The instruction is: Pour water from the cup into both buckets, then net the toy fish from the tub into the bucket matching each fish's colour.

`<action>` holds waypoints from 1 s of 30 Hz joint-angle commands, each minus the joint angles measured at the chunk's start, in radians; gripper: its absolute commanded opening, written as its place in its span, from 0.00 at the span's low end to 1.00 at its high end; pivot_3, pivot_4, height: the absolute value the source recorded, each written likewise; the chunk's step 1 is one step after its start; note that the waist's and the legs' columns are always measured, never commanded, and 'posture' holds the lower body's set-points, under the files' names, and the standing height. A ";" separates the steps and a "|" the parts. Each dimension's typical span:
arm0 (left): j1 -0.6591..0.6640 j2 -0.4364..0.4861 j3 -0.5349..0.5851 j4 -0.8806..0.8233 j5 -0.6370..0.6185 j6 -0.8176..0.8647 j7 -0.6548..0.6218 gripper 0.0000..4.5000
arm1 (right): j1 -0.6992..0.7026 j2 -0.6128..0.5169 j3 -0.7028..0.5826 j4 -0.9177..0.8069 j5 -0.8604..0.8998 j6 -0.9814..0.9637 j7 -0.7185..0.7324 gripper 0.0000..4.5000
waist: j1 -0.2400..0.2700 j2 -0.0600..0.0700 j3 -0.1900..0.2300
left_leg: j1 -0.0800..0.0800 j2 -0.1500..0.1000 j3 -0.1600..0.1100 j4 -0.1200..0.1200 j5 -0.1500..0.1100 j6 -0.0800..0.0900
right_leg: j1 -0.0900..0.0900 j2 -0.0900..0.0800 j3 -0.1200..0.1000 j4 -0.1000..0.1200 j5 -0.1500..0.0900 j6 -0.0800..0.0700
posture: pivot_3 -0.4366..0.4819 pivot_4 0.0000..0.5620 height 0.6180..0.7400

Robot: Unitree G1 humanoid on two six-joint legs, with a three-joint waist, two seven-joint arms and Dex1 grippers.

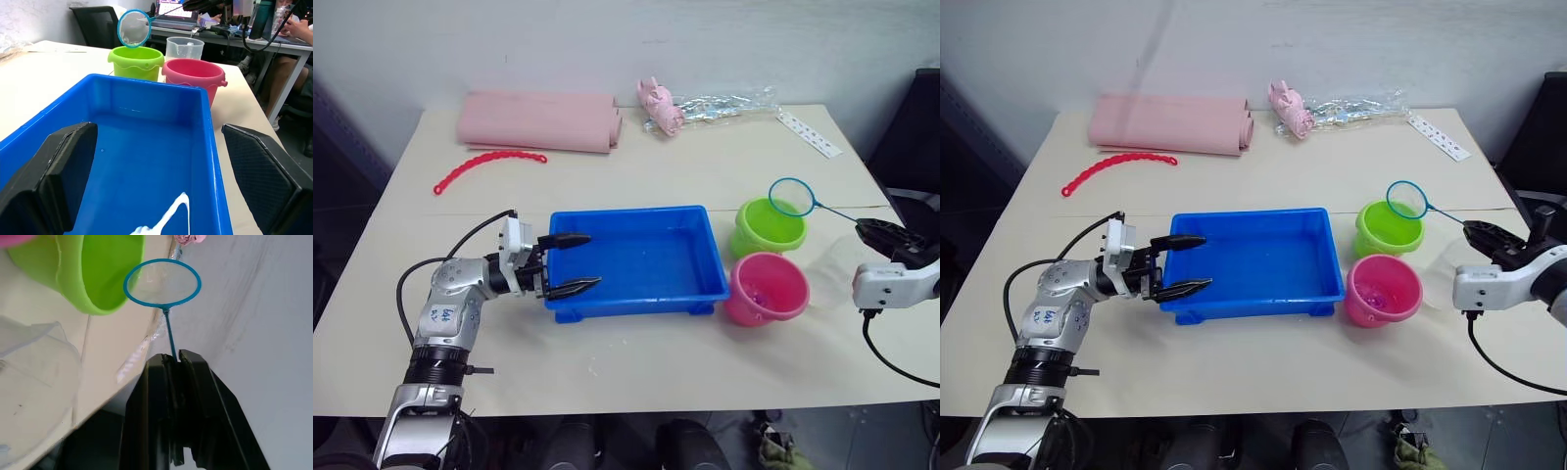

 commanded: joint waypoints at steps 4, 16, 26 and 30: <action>0.006 0.107 0.133 -0.069 -0.101 0.044 -0.031 0.99 | -0.138 0.049 -0.037 -0.077 0.658 0.316 0.281 0.00 | -0.007 0.001 0.001 | 0.000 0.000 0.000 0.000 0.000 0.000 | 0.000 0.000 0.000 0.001 0.000 0.000 | 0.48 0.27 1.00; 0.225 0.337 0.402 -0.226 -0.287 0.252 -0.105 0.99 | -0.244 0.212 0.398 -0.421 0.966 0.635 0.554 0.00 | -0.006 0.000 0.001 | 0.000 0.001 -0.002 0.000 -0.001 0.001 | 0.000 -0.001 0.000 0.004 0.000 0.000 | 0.48 0.27 1.00; 0.577 0.381 0.348 -0.341 -0.142 0.057 -0.282 0.99 | -0.218 0.374 0.691 -0.238 0.658 0.423 0.641 0.00 | -0.002 -0.001 0.000 | 0.000 0.000 -0.002 0.000 -0.002 0.001 | -0.001 -0.002 0.001 -0.001 0.000 0.000 | 0.48 0.27 1.00; 0.635 0.382 0.357 -0.412 -0.164 0.104 -0.236 0.99 | -0.166 0.452 0.767 -0.160 0.576 0.377 0.609 0.00 | -0.001 -0.001 0.000 | 0.000 0.001 -0.003 -0.001 -0.002 0.000 | -0.001 -0.002 0.001 -0.001 0.000 0.000 | 0.48 0.27 1.00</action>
